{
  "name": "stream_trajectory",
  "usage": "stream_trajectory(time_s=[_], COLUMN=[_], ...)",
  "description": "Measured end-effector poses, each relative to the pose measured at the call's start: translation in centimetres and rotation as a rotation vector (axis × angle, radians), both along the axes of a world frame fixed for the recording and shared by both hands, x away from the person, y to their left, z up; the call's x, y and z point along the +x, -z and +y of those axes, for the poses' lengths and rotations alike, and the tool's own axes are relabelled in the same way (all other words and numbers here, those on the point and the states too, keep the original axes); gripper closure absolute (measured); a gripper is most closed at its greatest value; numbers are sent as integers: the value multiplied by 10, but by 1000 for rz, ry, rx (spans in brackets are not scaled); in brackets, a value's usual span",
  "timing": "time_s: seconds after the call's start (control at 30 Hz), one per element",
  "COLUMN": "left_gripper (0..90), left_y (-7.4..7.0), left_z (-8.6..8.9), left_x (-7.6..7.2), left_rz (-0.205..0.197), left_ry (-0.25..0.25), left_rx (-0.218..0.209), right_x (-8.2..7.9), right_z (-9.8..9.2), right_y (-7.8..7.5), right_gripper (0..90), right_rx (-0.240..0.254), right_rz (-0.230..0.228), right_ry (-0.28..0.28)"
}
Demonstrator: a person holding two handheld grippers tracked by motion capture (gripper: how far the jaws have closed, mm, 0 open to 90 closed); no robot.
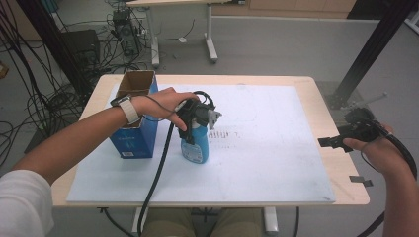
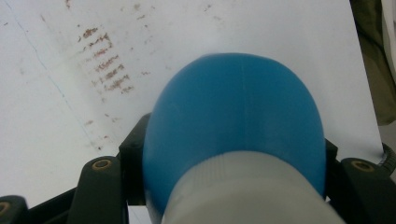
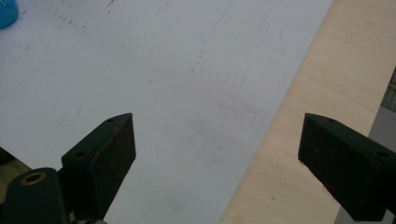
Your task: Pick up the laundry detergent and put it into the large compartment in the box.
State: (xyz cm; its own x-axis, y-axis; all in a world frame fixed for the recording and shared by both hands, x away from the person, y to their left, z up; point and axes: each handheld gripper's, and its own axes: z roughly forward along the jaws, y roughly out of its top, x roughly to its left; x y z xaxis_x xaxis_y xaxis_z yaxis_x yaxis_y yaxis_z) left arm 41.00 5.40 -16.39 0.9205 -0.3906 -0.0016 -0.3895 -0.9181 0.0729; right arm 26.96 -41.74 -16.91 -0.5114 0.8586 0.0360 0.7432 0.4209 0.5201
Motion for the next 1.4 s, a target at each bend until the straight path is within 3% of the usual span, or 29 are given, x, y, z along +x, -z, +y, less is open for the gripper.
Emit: stream_trajectory(time_s=[1.4], left_gripper=[377], left_y=[0], left_z=[2], left_x=[-1], left_rz=[-3], left_ry=[-5], left_rx=[-5], right_x=[-1], right_z=[-1], right_y=[-2], right_gripper=[111], right_rx=[0], right_rz=[-4], right_ry=[-5])
